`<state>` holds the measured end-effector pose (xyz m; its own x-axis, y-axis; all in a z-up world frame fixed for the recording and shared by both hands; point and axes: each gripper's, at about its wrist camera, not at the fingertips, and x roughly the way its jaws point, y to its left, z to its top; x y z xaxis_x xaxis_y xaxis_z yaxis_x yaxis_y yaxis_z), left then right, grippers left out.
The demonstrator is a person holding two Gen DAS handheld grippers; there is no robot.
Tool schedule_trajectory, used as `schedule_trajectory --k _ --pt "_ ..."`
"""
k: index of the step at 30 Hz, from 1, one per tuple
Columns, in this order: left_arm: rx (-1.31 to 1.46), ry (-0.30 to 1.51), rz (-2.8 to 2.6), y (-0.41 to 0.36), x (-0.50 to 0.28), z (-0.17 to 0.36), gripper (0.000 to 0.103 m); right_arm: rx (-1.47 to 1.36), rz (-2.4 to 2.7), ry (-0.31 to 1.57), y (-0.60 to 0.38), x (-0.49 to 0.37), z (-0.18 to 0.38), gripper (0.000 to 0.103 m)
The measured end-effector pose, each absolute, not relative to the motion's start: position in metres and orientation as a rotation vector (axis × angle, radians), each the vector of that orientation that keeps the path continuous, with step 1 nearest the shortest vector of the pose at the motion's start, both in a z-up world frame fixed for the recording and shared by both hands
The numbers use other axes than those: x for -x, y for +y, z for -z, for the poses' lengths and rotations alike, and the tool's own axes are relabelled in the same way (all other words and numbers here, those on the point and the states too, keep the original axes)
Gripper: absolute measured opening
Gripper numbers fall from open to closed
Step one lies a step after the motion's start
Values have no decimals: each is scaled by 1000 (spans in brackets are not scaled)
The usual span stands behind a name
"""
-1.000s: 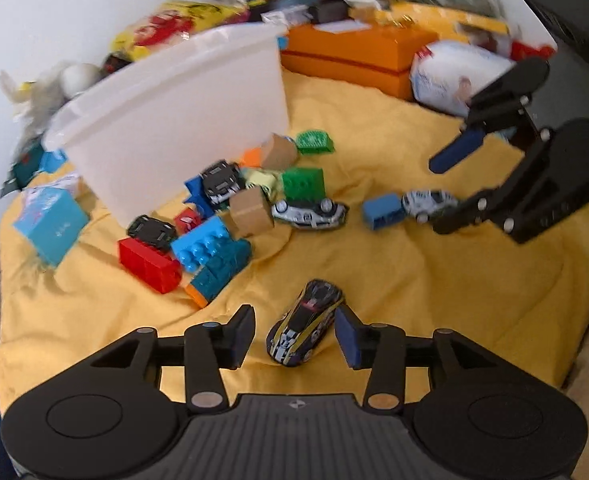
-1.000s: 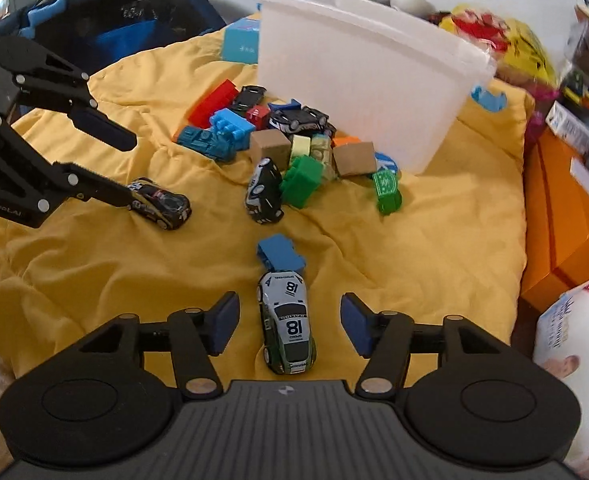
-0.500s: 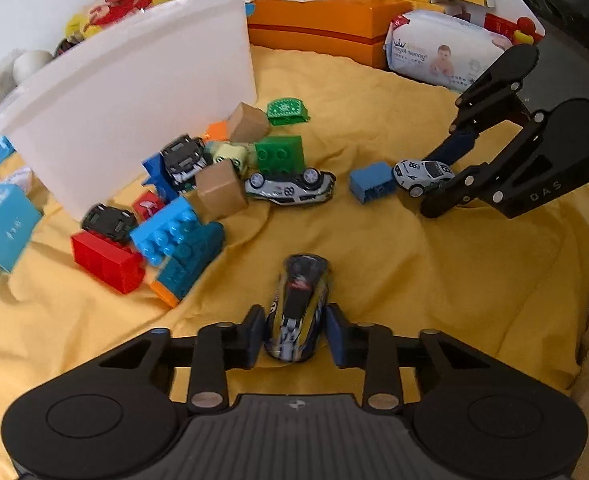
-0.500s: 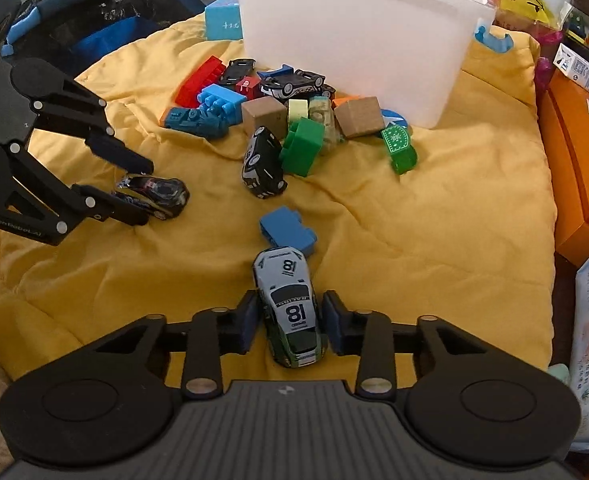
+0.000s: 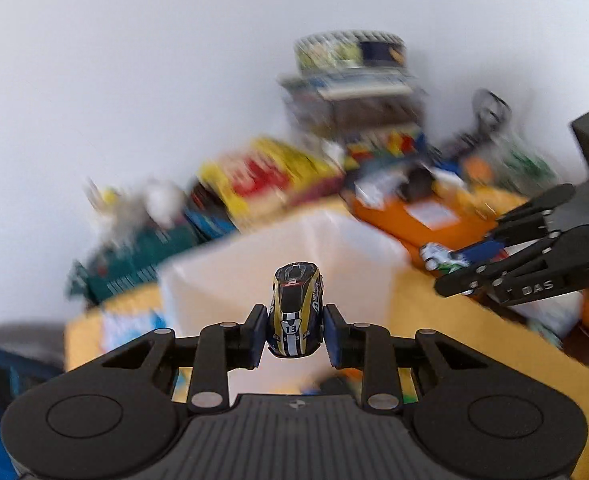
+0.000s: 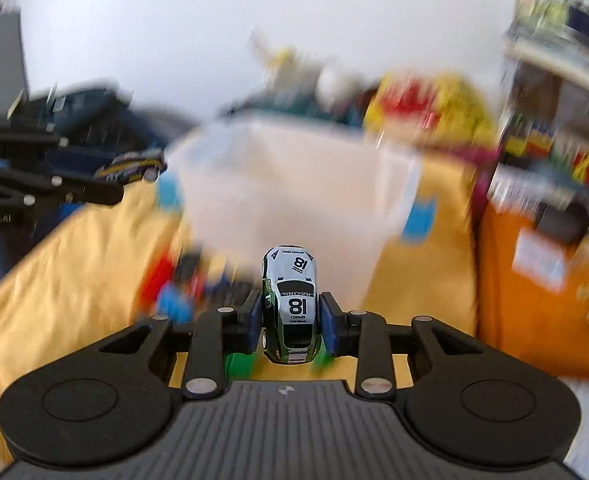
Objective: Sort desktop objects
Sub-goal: 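Lift both toy cars over the white bin and open both tools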
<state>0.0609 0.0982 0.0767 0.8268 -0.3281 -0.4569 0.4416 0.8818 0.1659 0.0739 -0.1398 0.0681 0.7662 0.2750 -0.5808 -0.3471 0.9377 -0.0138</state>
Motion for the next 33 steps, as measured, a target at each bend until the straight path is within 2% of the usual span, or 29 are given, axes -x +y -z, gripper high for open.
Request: schedule_trajectory --k 8,12,18,21,23,24,28,33 --pt "-119 368 269 106 -147 -119 34 42 -285 465 -122 -146 -118 33" --pt "-111 426 201 102 -185 -101 34 -4 -253 502 -114 -183 -111 34" --pt "-107 591 160 96 -219 -46 34 10 -179 643 -102 -213 -63 34" --pt "-81 608 152 95 -217 -37 36 -26 -158 709 -103 -221 -47 36" --pt "-81 594 159 96 -211 -40 48 -28 -158 702 -104 -216 -47 37" --pt "-85 582 162 97 -206 -43 50 -18 -163 691 -105 -213 -49 37" --pt "-63 548 171 104 -194 -58 51 -13 -174 652 -106 -200 -60 37" --pt "-58 580 290 106 -168 -69 53 36 -223 582 -103 -178 -77 50"
